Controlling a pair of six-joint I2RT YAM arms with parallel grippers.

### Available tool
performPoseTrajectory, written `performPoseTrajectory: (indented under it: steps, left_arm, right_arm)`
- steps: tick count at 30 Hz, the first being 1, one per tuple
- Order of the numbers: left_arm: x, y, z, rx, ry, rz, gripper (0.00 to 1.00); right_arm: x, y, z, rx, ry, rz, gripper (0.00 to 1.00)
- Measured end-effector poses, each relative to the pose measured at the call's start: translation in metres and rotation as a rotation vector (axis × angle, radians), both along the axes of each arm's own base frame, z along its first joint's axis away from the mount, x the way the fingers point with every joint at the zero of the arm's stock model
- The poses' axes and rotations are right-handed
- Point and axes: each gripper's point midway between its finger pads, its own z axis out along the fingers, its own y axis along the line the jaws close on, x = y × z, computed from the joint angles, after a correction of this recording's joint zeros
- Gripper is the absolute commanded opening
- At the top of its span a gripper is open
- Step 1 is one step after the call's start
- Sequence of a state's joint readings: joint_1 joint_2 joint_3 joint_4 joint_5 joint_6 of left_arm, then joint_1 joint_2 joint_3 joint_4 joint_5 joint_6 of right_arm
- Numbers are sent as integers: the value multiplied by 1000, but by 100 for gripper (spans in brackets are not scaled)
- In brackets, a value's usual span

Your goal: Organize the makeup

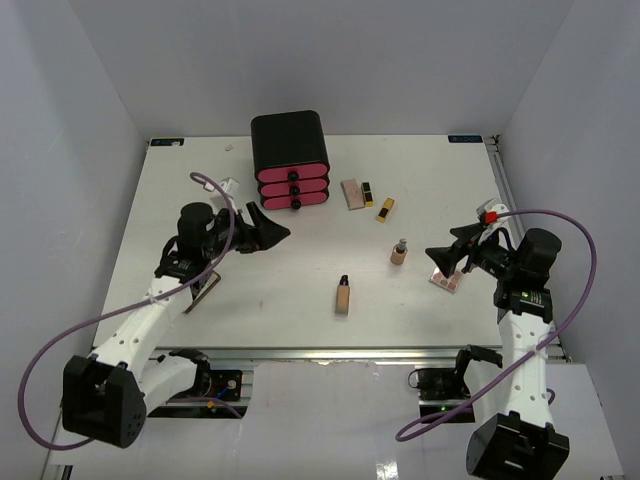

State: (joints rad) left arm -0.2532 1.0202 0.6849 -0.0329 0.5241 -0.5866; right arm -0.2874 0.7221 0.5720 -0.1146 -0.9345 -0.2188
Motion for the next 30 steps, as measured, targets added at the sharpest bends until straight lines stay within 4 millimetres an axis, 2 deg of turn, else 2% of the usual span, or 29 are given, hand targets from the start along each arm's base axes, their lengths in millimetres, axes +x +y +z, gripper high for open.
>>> performPoseTrajectory:
  steps: [3,8,13,17,21,28,30]
  left_arm:
    - [19,-13,2,15,26,37,87]
    - [68,-39,8,45,36,122,78]
    - [126,-61,-2,118,50,235,78]
    - [164,-60,-18,192,50,330,78]
    - [183,-51,-27,262,50,393,77]
    - [197,-38,-21,325,23,466,71]
    - [202,-36,-19,341,15,480,66]
  right_arm:
    - [-1,3,-1,-7,-10,34,90]
    - [-1,4,-6,-8,3,53,90]
    - [-2,5,-6,-11,-2,68,90]
    - [-1,5,-8,-15,0,71,90]
    - [-1,5,-9,-16,5,72,90]
    - [0,4,-12,-11,24,72,90]
    - [0,4,-13,-9,29,72,90]
